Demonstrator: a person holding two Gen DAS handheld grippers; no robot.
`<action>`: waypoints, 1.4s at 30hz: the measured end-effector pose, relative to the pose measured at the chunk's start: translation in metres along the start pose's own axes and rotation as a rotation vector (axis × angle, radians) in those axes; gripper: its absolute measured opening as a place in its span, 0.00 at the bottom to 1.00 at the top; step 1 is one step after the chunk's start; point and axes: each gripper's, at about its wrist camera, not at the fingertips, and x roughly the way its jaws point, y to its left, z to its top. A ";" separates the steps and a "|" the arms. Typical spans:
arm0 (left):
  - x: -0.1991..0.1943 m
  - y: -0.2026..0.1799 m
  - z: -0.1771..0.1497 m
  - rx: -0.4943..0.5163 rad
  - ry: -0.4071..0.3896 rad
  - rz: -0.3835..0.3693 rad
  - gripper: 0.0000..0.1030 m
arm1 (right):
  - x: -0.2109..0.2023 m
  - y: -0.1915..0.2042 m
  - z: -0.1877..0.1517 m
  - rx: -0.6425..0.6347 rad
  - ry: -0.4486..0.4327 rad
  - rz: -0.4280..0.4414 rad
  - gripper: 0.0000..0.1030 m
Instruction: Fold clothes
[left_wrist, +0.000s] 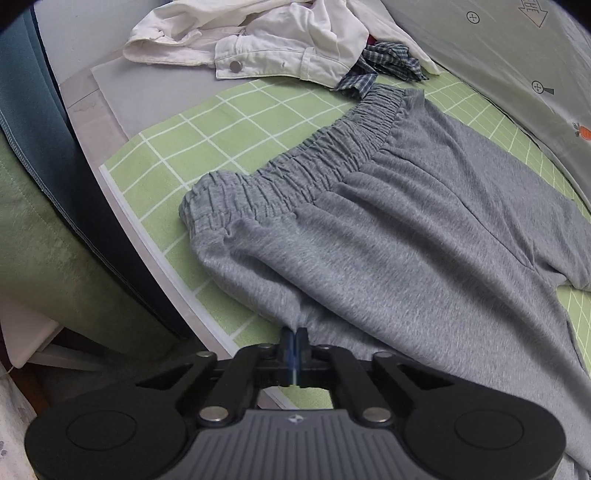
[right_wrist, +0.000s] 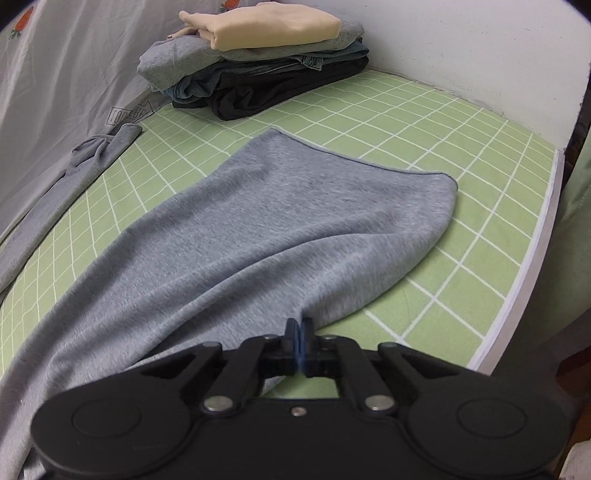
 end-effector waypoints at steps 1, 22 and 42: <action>-0.004 0.001 0.000 -0.010 -0.018 -0.005 0.00 | -0.004 -0.003 0.002 0.004 -0.018 -0.001 0.01; -0.043 -0.028 -0.002 0.256 -0.134 0.118 0.30 | -0.037 -0.014 0.007 -0.141 -0.135 -0.197 0.58; -0.013 -0.224 -0.046 0.896 -0.182 -0.293 0.48 | 0.017 0.094 0.036 -0.304 -0.130 -0.065 0.86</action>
